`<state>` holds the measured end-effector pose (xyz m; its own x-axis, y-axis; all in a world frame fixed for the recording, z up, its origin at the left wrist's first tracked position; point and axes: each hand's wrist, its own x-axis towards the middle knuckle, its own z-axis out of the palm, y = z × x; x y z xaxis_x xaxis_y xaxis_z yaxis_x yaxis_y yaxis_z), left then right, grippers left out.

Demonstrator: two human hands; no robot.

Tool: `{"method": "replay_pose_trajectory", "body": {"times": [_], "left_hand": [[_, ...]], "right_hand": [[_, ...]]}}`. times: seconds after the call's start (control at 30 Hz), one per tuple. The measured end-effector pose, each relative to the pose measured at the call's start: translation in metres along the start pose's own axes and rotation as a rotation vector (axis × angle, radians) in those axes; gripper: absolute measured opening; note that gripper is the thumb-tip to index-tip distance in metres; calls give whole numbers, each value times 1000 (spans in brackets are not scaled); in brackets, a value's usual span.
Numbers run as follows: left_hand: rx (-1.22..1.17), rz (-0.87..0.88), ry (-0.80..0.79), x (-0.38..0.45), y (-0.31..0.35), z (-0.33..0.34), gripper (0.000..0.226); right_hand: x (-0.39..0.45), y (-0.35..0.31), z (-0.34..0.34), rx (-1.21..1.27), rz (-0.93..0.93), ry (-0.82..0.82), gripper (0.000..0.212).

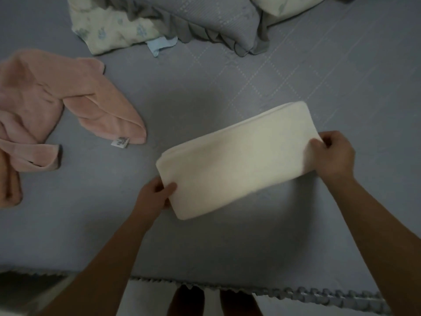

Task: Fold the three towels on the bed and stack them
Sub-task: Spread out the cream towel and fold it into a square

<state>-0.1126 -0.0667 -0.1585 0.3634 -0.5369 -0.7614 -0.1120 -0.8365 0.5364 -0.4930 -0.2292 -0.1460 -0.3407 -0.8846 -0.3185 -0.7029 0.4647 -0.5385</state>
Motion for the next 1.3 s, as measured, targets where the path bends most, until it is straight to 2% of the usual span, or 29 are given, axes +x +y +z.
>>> {"method": "replay_pose_trajectory", "body": {"times": [0.1,0.17,0.23,0.33,0.43,0.53,0.6,0.67,0.7,0.77,0.8,0.87,0.93,1.0,1.13,1.3], "left_hand": [[-96,37,223,2,5,11,16],[-21,103,264,7,17,14,34],[88,160,309,15,30,14,29],[147,274,386,22,47,8,12],[36,360,455,23,56,1,19],[35,208,426,30,53,4,16],[-19,22,326,31,48,10,12],[39,-16,361,28,47,14,22],[123,69,435,26,48,16,31],[334,400,539,18,54,25,48],[448,563,520,14,58,34,54],[690,781,362,7,58,59,60],[922,791,178,7,49,82,66],[1097,697,125,18,31,90,70],[1093,672,160,44,15,90,72],[1095,596,114,33,23,99,74]], "right_hand": [[-8,-8,15,-128,-167,-14,42],[-14,-16,26,-133,-178,-25,50],[-15,-20,34,-116,-103,-30,52],[2,-20,27,-32,67,29,44],[16,-15,11,64,-2,88,26],[22,-12,10,26,-29,40,24],[25,-9,14,-51,34,-51,32],[22,-13,15,-122,6,-35,46],[17,-19,17,-169,-85,12,53],[-5,-38,31,-257,-390,53,63],[-23,-49,44,-288,-548,1,66],[-63,-66,77,-338,-808,-198,68],[-95,-72,110,-440,-1009,-373,71],[-98,-64,132,-568,-1117,-438,74],[-28,-19,119,-703,-1146,-322,76],[40,17,63,-788,-893,-239,74]]}}
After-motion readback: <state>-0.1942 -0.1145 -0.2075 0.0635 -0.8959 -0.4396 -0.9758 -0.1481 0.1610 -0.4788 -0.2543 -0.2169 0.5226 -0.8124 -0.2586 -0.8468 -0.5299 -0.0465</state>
